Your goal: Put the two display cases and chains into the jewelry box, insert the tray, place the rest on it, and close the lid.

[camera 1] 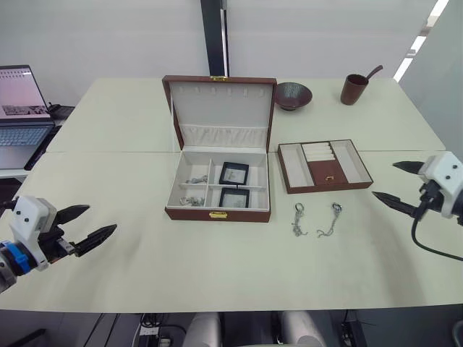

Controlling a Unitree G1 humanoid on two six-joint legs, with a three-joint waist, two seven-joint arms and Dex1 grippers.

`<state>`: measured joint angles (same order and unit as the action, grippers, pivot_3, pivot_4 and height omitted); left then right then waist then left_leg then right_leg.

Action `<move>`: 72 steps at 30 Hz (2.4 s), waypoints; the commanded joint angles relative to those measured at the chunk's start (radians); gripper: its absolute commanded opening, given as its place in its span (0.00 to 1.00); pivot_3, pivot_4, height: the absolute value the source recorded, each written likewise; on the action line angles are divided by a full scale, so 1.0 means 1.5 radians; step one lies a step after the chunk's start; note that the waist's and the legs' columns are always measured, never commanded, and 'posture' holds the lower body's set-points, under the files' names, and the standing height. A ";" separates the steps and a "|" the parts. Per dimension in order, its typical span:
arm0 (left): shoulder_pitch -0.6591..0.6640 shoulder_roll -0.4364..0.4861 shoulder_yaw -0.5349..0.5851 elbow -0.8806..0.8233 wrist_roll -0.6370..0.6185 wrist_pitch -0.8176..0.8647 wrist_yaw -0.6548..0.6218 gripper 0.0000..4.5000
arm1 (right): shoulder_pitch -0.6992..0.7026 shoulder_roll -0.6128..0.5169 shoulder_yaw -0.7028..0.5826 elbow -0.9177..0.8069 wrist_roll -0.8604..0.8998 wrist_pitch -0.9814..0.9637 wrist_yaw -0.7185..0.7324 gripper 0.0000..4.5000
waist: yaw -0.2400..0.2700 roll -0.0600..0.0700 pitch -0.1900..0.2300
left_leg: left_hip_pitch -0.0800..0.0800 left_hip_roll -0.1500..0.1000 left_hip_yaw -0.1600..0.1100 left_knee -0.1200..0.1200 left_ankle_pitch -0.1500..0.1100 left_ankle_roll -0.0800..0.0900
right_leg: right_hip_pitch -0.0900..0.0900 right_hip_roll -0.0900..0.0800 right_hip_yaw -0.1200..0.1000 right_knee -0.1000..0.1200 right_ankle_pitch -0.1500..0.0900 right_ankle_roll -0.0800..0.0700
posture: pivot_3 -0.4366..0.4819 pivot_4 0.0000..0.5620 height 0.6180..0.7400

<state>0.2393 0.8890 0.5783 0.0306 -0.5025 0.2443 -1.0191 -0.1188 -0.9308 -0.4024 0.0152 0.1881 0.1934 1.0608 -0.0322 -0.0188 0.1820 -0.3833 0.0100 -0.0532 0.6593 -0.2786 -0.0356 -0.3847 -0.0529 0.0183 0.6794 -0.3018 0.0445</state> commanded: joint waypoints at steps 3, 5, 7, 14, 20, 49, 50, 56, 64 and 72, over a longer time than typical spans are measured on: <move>0.020 -0.015 0.030 0.019 0.004 -0.027 -0.005 1.00 | 0.036 -0.020 -0.053 0.080 -0.004 -0.061 -0.035 0.99 | 0.000 0.000 0.000 | 0.000 0.000 0.000 0.000 0.000 0.000 | 0.000 0.000 0.000 0.000 0.000 0.000 | 0.48 0.27 0.95; 0.021 -0.018 0.031 0.021 0.004 -0.029 -0.005 1.00 | 0.041 -0.021 -0.053 0.090 0.001 -0.064 -0.041 0.99 | 0.000 0.000 0.000 | 0.000 0.000 0.000 0.000 0.000 0.000 | 0.000 0.000 0.000 0.000 0.000 0.000 | 0.48 0.27 0.95; 0.023 -0.020 0.032 0.021 0.003 -0.032 -0.005 1.00 | 0.042 -0.023 -0.052 0.095 0.006 -0.067 -0.043 0.99 | 0.000 0.000 0.000 | 0.000 0.000 0.000 0.000 0.000 0.000 | 0.000 0.000 0.000 0.000 0.000 0.000 | 0.48 0.27 0.95; 0.026 -0.034 0.040 -0.008 -0.017 -0.033 -0.017 1.00 | 0.025 -0.036 -0.039 0.119 0.009 -0.072 -0.036 0.99 | 0.001 0.000 0.000 | 0.000 0.000 0.000 0.000 0.000 0.000 | 0.001 0.000 0.000 0.000 0.000 0.000 | 0.48 0.27 0.95; 0.041 -0.035 0.039 -0.089 -0.055 -0.002 -0.039 1.00 | -0.020 -0.050 -0.002 0.128 0.013 -0.081 -0.007 0.99 | 0.000 0.000 0.000 | 0.001 0.000 0.000 0.000 0.000 0.000 | 0.001 0.000 0.001 0.000 0.000 0.000 | 0.48 0.27 0.95; -0.207 0.009 -0.168 -0.423 -0.281 0.217 -0.043 1.00 | -0.464 0.046 0.383 0.573 -0.224 -0.252 0.052 0.96 | 0.000 0.001 0.001 | 0.000 0.000 0.001 0.001 0.000 0.000 | 0.001 0.000 0.000 0.000 0.000 0.000 | 0.48 0.27 0.95; -0.210 0.009 -0.170 -0.424 -0.283 0.218 -0.041 1.00 | -0.462 0.047 0.384 0.574 -0.228 -0.244 0.047 0.91 | 0.000 0.001 0.001 | 0.000 -0.001 0.001 0.001 0.000 0.000 | 0.001 0.000 0.000 0.000 0.000 0.000 | 0.48 0.27 0.95; -0.218 0.005 -0.178 -0.420 -0.280 0.219 -0.039 1.00 | -0.453 0.049 0.383 0.562 -0.231 -0.193 0.048 0.51 | 0.000 0.001 0.001 | 0.000 -0.001 0.001 0.001 0.000 0.000 | 0.001 0.000 0.000 0.001 0.000 0.000 | 0.48 0.27 0.95; -0.222 -0.003 -0.178 -0.403 -0.270 0.211 -0.040 1.00 | -0.426 0.036 0.360 0.496 -0.186 -0.146 0.108 0.11 | 0.000 0.001 0.001 | 0.000 -0.001 0.001 0.002 0.000 0.000 | 0.001 0.000 0.000 0.001 0.000 0.000 | 0.48 0.27 0.95; -0.184 0.004 -0.145 -0.363 -0.237 0.186 -0.049 1.00 | -0.383 0.007 0.322 0.360 -0.128 -0.002 0.154 0.01 | 0.001 0.001 0.002 | 0.000 -0.001 0.000 0.001 0.000 0.000 | 0.001 0.000 0.000 0.001 0.000 0.000 | 0.48 0.27 0.95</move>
<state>-0.0444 0.8885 0.3201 -0.5194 -0.8710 0.5434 -1.0847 -0.6841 -0.8871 0.1357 0.6250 -0.0457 0.1454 1.2835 -0.0312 -0.0169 0.1843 -0.3830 0.0090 -0.0527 0.6615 -0.2785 -0.0358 -0.3834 -0.0524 0.0188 0.6802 -0.3017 0.0445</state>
